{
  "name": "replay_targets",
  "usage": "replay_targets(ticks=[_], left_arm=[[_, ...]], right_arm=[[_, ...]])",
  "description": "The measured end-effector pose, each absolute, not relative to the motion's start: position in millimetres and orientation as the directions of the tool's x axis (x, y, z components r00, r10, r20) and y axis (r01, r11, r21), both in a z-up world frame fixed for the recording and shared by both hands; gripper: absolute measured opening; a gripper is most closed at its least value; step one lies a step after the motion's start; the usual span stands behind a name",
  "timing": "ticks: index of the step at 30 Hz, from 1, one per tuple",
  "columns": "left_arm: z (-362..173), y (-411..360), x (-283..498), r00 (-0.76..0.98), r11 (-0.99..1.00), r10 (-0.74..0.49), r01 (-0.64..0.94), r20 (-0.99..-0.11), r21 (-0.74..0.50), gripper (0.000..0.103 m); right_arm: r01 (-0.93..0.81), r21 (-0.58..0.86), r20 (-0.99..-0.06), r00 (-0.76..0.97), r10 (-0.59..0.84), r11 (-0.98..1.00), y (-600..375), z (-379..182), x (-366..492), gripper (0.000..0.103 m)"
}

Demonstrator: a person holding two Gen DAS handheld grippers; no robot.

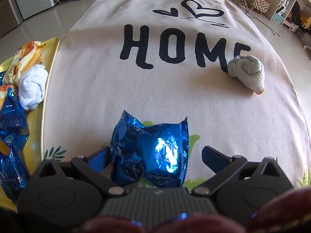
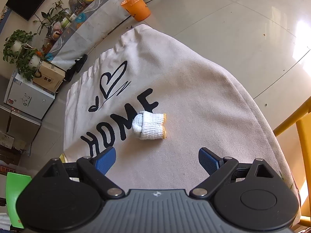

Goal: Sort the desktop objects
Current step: 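Close the left gripper on the blue packet while the right closes on the white glove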

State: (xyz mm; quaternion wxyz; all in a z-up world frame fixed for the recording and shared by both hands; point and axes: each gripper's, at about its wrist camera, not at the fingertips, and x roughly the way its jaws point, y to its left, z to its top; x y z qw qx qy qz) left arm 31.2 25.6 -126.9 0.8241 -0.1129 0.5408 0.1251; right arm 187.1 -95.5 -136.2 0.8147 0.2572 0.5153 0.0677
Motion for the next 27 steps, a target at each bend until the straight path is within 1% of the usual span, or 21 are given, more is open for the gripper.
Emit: replay_targets(ticks=[4,8,14,20,23,27], left_arm=[[-127.2,24.3,29.4,0.36,0.958,0.099,-0.285,-0.928,-0.008,0.102],[-130.5,28.2,28.1,0.354,0.966,0.088,-0.26,-0.931,-0.007,0.102],[-143.7,38.8,31.6,0.341,0.951,0.056,-0.305,-0.938,-0.055,0.102],[-146.6,39.9,38.4,0.342,0.951,0.086,-0.308,-0.936,-0.025,0.102],[-148.1,40.0,41.8,0.319,0.952,0.111,-0.305,-0.941,0.009,0.103],[-147.2,39.9,43.7,0.311,0.942,0.116,-0.337,-0.944,0.005,0.103]], right_arm=[[0.16,0.483,-0.809,0.456,0.37,0.861,-94.6,-138.4,189.8,0.093],[0.158,0.486,-0.812,0.446,0.377,0.859,-89.5,-141.5,195.2,0.093],[0.14,0.478,-0.822,0.42,0.386,0.867,-74.2,-154.0,208.0,0.093],[0.154,0.473,-0.834,0.397,0.384,0.867,-64.8,-173.7,223.9,0.093],[0.151,0.469,-0.836,0.395,0.382,0.87,-60.8,-182.2,232.8,0.093],[0.159,0.464,-0.842,0.386,0.378,0.871,-55.6,-194.2,243.7,0.093]])
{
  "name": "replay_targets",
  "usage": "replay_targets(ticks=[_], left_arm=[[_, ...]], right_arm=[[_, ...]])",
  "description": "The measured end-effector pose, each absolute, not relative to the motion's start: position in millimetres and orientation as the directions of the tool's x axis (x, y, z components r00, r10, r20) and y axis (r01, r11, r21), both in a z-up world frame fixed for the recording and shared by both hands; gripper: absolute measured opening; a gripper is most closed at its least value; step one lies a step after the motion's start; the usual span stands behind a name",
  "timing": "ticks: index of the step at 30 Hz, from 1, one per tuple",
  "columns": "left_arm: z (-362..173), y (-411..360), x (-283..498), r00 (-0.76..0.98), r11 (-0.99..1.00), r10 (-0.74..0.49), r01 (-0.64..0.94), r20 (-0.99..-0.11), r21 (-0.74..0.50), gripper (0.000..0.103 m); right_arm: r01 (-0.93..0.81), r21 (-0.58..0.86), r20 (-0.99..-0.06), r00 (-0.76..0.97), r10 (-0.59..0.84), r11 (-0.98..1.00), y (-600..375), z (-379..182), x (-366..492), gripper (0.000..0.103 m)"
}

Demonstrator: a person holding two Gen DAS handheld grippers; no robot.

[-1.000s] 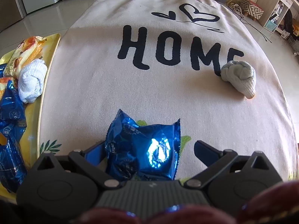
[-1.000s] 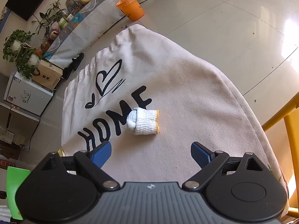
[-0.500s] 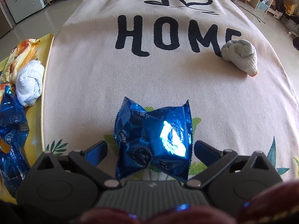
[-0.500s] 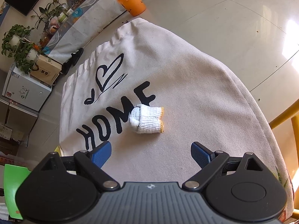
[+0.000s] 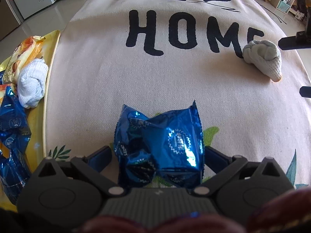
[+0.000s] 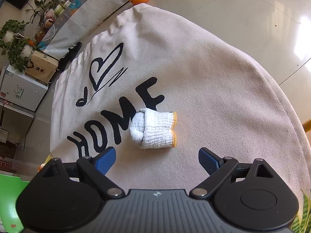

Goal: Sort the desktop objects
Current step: 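Close the left gripper on the blue packet while the right closes on the white glove, then carry the blue packet and white glove over the tray with both grippers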

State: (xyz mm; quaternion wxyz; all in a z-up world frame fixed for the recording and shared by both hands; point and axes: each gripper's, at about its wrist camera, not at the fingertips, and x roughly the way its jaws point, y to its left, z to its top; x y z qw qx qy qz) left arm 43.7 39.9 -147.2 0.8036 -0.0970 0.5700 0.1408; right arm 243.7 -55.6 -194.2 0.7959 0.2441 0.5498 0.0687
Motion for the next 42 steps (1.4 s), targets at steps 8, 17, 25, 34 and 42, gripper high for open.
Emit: replay_targets(ticks=[8,17,25,34,42], left_arm=[[-146.0,41.7,45.6,0.3,0.939,0.115,-0.344,-0.947,0.005,0.103],[-145.3,42.3,46.6,0.282,0.939,0.108,-0.343,-0.953,0.005,0.103],[-144.6,39.8,44.8,0.269,0.939,0.103,-0.343,-0.958,0.005,0.103],[-143.8,39.8,43.4,0.274,0.94,0.105,-0.342,-0.956,0.005,0.101],[-134.6,41.9,36.4,0.316,0.935,0.102,-0.354,-0.943,-0.018,0.08]], right_arm=[[0.101,0.456,-0.832,0.4,0.384,0.884,-39.1,-199.5,258.0,0.092],[0.102,0.428,-0.844,0.4,0.357,0.898,-28.3,-210.0,266.6,0.092],[0.078,0.386,-0.855,0.405,0.325,0.919,-17.3,-219.3,271.1,0.092],[0.012,0.331,-0.84,0.459,0.289,0.943,-10.8,-220.7,270.4,0.075],[-0.043,0.361,-0.822,0.456,0.34,0.931,-1.0,-216.9,264.8,0.058]])
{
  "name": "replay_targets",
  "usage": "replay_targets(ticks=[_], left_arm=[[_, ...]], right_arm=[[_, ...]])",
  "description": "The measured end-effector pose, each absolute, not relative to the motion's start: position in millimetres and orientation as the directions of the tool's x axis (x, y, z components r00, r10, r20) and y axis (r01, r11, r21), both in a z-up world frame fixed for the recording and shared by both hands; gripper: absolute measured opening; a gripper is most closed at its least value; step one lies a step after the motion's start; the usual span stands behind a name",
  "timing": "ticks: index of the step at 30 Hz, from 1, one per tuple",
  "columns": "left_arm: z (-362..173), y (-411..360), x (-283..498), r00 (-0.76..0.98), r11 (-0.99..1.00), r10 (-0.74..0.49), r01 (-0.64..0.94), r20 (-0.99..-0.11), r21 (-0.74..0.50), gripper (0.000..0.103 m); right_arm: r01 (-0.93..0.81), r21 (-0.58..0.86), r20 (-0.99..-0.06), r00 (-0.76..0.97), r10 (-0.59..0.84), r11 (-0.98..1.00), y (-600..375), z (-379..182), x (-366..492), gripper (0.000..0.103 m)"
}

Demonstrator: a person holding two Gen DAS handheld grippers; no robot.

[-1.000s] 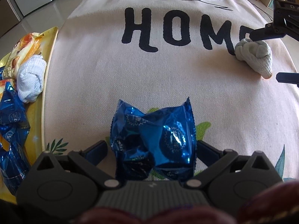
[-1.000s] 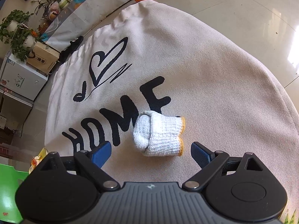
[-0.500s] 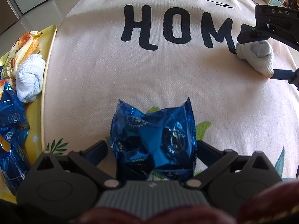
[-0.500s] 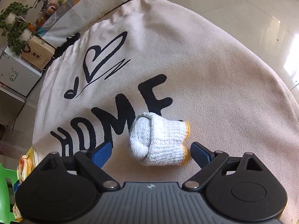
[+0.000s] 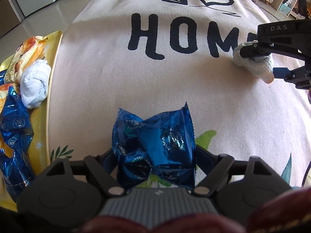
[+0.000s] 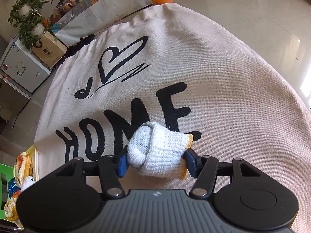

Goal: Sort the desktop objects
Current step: 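Carry the blue packet and white glove over the tray with both grippers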

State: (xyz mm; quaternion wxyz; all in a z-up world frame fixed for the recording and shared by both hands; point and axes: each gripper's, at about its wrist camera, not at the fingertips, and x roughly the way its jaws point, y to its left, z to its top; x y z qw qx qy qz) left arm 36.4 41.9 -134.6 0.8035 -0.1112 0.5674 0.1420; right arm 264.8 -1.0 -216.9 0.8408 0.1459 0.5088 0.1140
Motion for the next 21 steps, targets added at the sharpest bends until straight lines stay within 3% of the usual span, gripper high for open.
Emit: replay_targets(ticks=[5,21], left_arm=[[-124.9,55.7,35.1,0.337,0.916,0.067,-0.393,-0.939,-0.076,0.077],[-95.7,99.9,25.8,0.384,0.866,0.161,-0.497,-0.909,-0.057,0.077]], right_arm=[[-0.126,0.398,-0.794,0.449,0.41,0.909,15.9,-204.8,260.4,0.058],[-0.363,0.48,-0.724,0.35,0.594,0.799,80.4,-183.5,232.0,0.058]])
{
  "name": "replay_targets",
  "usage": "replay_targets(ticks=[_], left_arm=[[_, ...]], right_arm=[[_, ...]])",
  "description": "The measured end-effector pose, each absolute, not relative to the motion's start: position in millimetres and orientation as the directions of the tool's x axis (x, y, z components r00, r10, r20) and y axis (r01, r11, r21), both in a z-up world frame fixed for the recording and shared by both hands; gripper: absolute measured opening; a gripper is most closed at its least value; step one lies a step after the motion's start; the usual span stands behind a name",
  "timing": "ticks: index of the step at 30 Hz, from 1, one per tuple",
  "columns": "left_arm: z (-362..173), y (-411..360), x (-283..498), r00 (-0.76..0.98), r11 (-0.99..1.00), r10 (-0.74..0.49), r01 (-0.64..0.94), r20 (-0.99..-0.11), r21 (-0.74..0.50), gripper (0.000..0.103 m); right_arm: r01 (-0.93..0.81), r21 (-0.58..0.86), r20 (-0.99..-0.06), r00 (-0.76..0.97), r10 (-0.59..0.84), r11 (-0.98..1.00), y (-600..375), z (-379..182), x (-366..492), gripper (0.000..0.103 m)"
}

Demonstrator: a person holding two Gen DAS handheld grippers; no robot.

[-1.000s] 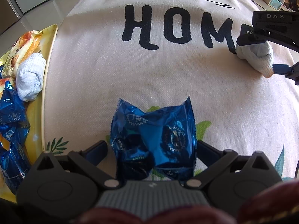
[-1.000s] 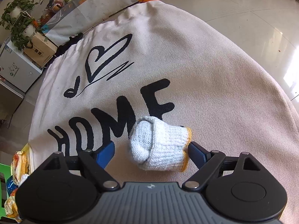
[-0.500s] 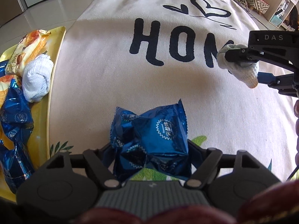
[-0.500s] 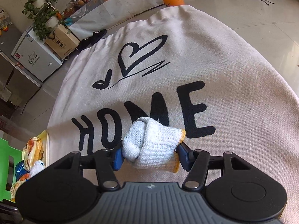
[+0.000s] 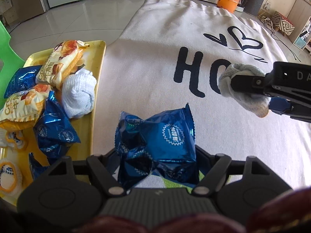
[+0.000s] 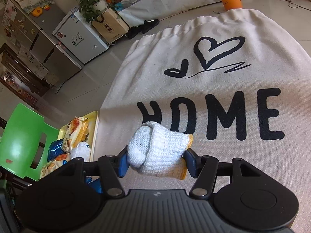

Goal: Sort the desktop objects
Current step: 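Carry the blue packet and white glove over the tray with both grippers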

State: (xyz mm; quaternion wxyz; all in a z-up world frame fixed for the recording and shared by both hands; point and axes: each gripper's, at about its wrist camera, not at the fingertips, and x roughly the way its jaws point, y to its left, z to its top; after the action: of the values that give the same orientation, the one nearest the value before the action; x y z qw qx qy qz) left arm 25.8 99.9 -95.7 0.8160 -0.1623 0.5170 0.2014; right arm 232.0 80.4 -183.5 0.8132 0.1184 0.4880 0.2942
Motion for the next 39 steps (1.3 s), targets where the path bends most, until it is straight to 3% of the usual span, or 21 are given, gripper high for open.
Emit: replay_targets(ticks=[20,39], left_arm=[[-52.4,163.6,-19.9,0.426,0.792,0.275,-0.609,-0.862,-0.048,0.077],[-53.5,224.0,-74.0,0.286,0.604,0.358,-0.797,-0.889,-0.013,0.077]], right_arm=[[-0.492,0.544,-0.662,0.247,0.708,0.68,169.9,-170.5,209.9,0.058],[-0.557,0.582,-0.616,0.173,0.769,0.592,260.4,-174.4,195.7,0.058]])
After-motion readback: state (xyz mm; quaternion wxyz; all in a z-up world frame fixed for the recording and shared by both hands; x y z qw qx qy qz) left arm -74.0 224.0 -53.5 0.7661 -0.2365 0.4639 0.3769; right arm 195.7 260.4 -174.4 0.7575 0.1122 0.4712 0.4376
